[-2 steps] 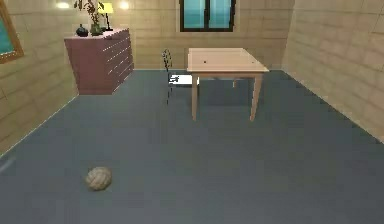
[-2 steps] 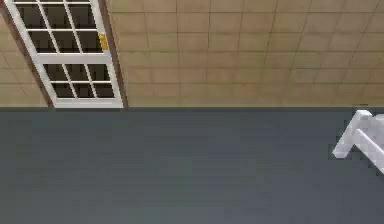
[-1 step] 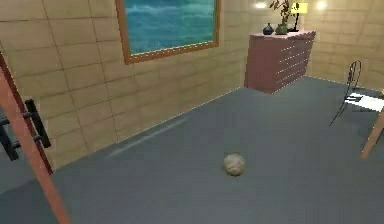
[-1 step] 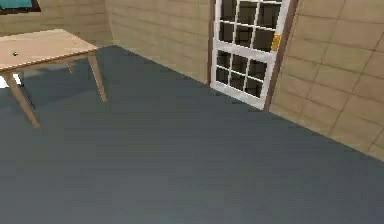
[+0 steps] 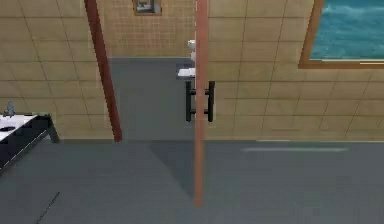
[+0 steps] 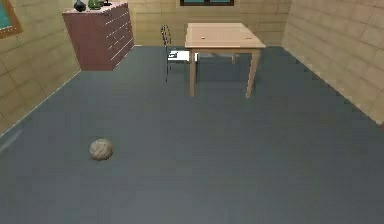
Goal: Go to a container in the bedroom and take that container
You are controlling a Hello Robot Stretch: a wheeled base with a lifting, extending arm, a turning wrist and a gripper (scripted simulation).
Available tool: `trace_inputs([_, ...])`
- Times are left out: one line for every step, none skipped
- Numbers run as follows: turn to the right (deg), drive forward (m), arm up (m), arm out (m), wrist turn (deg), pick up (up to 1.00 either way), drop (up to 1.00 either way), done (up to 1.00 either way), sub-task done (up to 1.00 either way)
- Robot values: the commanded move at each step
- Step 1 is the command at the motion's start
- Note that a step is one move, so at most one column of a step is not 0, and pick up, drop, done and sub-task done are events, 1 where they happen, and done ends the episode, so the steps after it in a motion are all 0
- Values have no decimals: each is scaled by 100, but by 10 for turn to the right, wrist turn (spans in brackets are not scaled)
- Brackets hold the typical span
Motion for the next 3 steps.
trace_inputs([-420, 0, 0, 0, 0, 0, 0, 0, 0])
trace_inputs([0, 100, 0, 0, 0, 0, 0, 0, 0])
trace_inputs([-90, 0, 0, 0, 0, 0, 0, 0, 0])
